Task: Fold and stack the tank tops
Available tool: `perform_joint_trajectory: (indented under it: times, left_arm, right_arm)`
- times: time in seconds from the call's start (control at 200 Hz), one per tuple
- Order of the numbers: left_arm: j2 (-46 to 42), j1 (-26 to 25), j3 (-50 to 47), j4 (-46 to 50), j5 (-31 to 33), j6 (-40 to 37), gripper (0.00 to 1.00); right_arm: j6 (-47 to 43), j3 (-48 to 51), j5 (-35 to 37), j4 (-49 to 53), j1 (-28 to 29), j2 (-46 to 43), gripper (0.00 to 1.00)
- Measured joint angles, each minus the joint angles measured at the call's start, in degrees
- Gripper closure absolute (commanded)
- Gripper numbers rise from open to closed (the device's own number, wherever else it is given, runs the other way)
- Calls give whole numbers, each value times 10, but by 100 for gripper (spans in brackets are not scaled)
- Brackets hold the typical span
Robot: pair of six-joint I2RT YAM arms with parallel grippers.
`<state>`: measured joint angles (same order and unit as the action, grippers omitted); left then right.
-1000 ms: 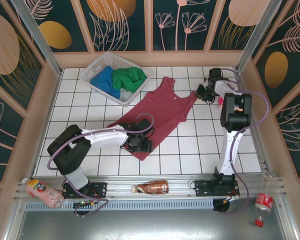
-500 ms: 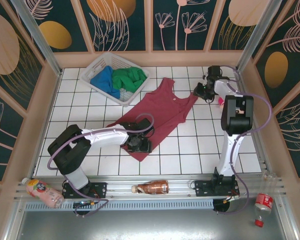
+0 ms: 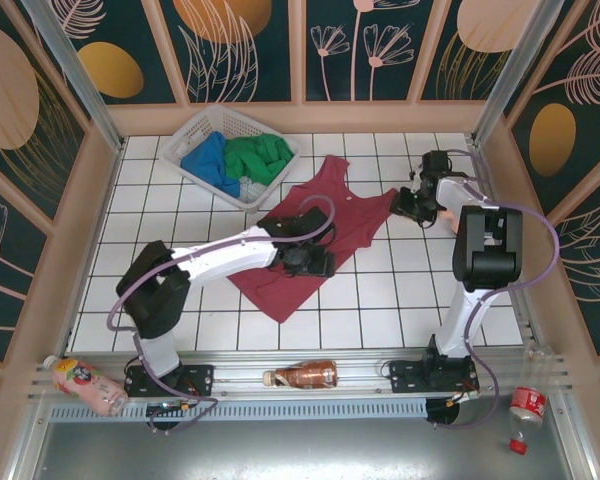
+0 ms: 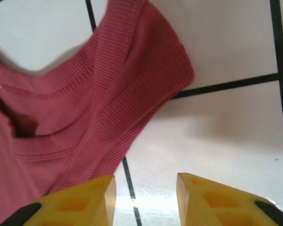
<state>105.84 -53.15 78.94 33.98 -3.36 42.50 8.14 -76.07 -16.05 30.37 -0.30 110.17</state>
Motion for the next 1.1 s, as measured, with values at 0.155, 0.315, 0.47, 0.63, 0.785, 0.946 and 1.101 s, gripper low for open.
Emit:
perform_joint_trajectory:
  times: [0.155, 0.315, 0.47, 0.63, 0.785, 0.946, 1.101]
  left_arm:
    - [81, -7, 79, -37, 36, -77, 35]
    - [145, -9, 138, -86, 76, -164, 35]
    - [189, -9, 178, -137, 89, -224, 36]
    - [233, -10, 219, -163, 94, -270, 38]
    - [277, -12, 255, -173, 93, -295, 40]
    - [310, -12, 278, -166, 101, -310, 51]
    - [337, -13, 319, -147, 138, -316, 69]
  right_arm:
    - [2, 6, -4, -18, -2, 0, 56]
    - [14, 6, -17, -43, -6, 0, 56]
    - [26, 5, -25, -54, -12, 1, 56]
    - [31, 1, -34, -59, -19, 5, 55]
    - [34, 0, -34, -61, -24, 7, 55]
    - [38, -9, -35, -62, -32, 14, 55]
    - [38, -20, -35, -66, -32, 33, 55]
